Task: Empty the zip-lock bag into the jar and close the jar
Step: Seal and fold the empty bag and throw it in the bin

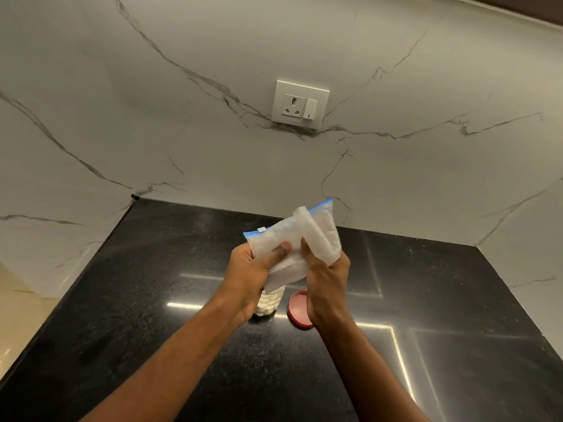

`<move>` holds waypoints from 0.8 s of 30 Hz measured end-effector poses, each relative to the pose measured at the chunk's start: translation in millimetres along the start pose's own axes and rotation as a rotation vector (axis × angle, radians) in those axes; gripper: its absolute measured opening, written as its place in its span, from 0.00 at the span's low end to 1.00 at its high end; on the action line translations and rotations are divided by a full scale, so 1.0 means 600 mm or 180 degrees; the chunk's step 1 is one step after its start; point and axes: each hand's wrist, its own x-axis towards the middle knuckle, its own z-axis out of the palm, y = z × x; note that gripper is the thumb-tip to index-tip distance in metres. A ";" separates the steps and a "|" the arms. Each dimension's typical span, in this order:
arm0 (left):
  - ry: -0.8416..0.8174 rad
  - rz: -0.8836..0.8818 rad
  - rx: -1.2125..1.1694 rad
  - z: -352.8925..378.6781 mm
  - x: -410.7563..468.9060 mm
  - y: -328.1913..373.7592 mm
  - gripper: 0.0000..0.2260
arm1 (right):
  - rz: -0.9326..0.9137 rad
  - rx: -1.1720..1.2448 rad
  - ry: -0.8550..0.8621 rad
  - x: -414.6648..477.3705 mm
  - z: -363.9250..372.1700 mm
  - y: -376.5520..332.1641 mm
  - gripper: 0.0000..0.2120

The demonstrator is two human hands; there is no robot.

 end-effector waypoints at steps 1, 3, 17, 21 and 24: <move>0.0031 -0.0041 -0.0036 0.001 -0.001 -0.001 0.16 | -0.0207 -0.0194 -0.0122 0.000 -0.002 0.004 0.12; 0.0090 -0.0148 0.0030 0.001 0.002 -0.002 0.15 | -0.0660 -0.0734 -0.0375 0.000 -0.011 0.012 0.13; -0.0164 -0.0096 0.0326 0.018 -0.007 0.030 0.28 | -0.3237 -0.4526 -0.0745 0.028 -0.036 0.052 0.27; -0.0055 0.0137 0.0553 0.017 0.001 0.023 0.19 | -0.3311 -0.4727 -0.0902 0.024 -0.020 0.042 0.23; 0.0034 0.0065 0.0598 0.010 0.012 0.022 0.18 | -0.2693 -0.4447 -0.1012 0.013 -0.015 0.042 0.32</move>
